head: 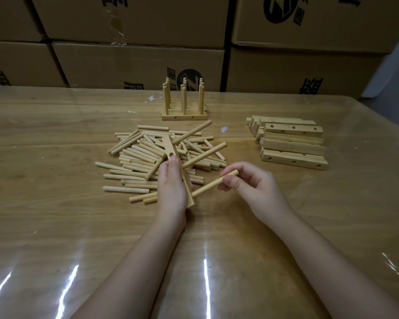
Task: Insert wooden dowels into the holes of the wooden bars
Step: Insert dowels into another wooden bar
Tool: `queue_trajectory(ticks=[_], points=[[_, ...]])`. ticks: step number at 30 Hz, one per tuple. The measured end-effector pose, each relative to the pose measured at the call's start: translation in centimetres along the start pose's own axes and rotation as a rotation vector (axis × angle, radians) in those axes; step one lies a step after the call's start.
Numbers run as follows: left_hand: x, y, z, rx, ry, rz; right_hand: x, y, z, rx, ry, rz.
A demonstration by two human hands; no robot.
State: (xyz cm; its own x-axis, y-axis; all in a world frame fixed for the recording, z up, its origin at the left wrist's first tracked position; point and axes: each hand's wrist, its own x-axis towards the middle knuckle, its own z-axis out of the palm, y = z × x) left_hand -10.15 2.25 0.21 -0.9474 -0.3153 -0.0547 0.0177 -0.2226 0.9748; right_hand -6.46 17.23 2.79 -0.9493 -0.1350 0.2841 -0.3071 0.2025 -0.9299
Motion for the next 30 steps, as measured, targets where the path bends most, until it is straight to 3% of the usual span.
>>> queue_trajectory(ticks=[30], points=[[-0.11, -0.57, -0.17, 0.099, -0.018, 0.13, -0.71, 0.33, 0.28, 0.029, -0.028, 0.069]])
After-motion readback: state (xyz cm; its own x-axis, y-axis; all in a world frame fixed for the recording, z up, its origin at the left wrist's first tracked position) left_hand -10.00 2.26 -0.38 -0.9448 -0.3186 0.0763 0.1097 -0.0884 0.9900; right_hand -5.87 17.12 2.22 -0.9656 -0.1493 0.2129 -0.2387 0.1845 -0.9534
